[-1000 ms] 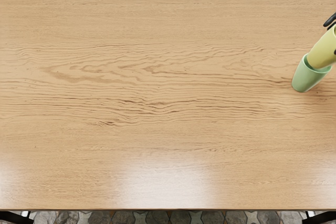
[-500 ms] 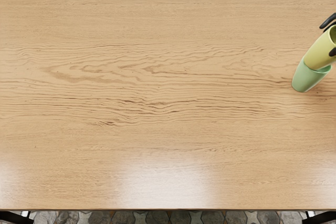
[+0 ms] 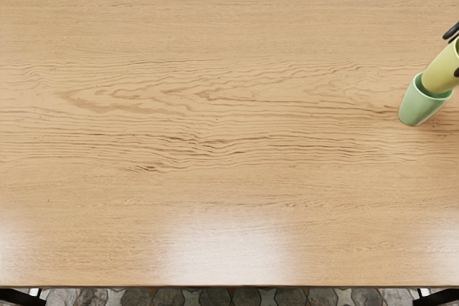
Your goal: Pick up cup and place in cup with right hand
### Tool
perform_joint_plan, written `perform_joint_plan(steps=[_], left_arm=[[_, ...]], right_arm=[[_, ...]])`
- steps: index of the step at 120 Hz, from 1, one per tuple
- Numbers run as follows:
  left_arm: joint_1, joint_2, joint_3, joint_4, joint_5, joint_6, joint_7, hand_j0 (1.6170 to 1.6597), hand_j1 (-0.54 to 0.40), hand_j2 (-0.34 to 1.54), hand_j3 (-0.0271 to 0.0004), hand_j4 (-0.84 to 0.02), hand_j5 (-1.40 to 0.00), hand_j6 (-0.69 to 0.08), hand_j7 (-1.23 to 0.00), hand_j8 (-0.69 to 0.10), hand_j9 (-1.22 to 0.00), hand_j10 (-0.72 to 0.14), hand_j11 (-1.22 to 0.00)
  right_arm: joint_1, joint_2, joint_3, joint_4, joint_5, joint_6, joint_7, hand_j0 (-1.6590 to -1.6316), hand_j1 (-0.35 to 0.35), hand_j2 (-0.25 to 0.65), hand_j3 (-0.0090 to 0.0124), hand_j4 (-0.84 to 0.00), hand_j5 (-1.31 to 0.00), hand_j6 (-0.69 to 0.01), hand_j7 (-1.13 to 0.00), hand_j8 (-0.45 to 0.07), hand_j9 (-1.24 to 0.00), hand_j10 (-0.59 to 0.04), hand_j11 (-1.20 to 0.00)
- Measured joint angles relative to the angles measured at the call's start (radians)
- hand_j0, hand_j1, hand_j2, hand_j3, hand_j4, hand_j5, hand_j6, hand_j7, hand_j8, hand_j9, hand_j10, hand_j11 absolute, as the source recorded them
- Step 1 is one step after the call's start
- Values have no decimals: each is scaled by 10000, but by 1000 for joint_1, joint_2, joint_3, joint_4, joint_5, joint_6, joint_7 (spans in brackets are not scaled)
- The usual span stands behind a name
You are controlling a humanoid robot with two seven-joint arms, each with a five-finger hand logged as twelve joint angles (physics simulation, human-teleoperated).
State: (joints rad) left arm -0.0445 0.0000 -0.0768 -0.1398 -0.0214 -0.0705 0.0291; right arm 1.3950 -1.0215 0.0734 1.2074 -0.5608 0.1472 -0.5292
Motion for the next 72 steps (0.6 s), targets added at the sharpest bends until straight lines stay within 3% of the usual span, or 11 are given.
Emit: perform_joint_plan(steps=[55, 72], left_arm=[[0, 0, 0, 0, 0, 0, 0, 16581, 3356, 22, 0, -117, -147, -118, -147, -117, -147, -116, -146], [0, 0, 0, 0, 0, 0, 0, 16581, 3356, 22, 0, -117, -147, -118, -147, -117, -147, -116, -147]], right_arm=[[-48, 40, -2, -53, -1, -19, 34, -16501, 459, -327, 2, -5165, -8193, -3692, -7407, -1747, -7855, -2229, -7699], [-54, 42, 0, -66, 4, -20, 35, -16517, 434, -324, 0, -4813, -7457, -3911, -6819, -2067, -7145, -2497, -7044]])
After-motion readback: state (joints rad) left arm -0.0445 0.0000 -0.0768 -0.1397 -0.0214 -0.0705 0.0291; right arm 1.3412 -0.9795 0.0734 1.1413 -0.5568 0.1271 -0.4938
